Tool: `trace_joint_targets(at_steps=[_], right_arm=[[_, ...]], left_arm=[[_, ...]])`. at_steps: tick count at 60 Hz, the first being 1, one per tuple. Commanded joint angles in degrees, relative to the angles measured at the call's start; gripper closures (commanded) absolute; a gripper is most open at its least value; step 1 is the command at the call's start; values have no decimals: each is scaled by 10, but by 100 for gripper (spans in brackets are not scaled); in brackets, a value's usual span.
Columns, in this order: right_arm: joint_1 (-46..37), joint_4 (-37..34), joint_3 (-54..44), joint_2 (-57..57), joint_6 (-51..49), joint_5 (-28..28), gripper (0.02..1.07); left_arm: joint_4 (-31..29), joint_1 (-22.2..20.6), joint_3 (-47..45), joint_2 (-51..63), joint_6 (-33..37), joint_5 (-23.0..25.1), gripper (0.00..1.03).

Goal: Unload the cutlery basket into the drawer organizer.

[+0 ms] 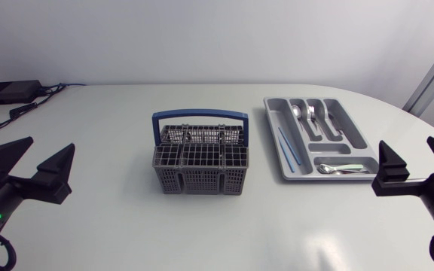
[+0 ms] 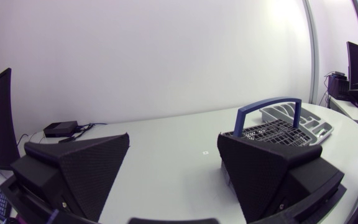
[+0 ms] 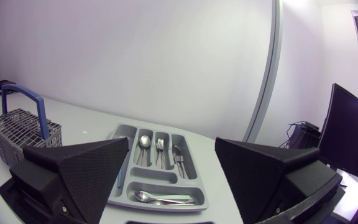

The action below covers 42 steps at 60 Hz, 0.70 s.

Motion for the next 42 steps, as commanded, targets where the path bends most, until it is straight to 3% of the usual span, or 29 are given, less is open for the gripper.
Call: trace_joint_targets(at_steps=[1, 30, 42], right_arm=[[6, -10, -27, -24, 33, -5, 7], [23, -42, -114, -155, 115, -42, 7], [24, -42, -116, -158, 117, -43, 7]], left_arm=[[8, 6, -30, -26, -22, -7, 4], [9, 19, -142, -165, -64, -25, 4], [9, 19, -144, -168, -65, -25, 4]])
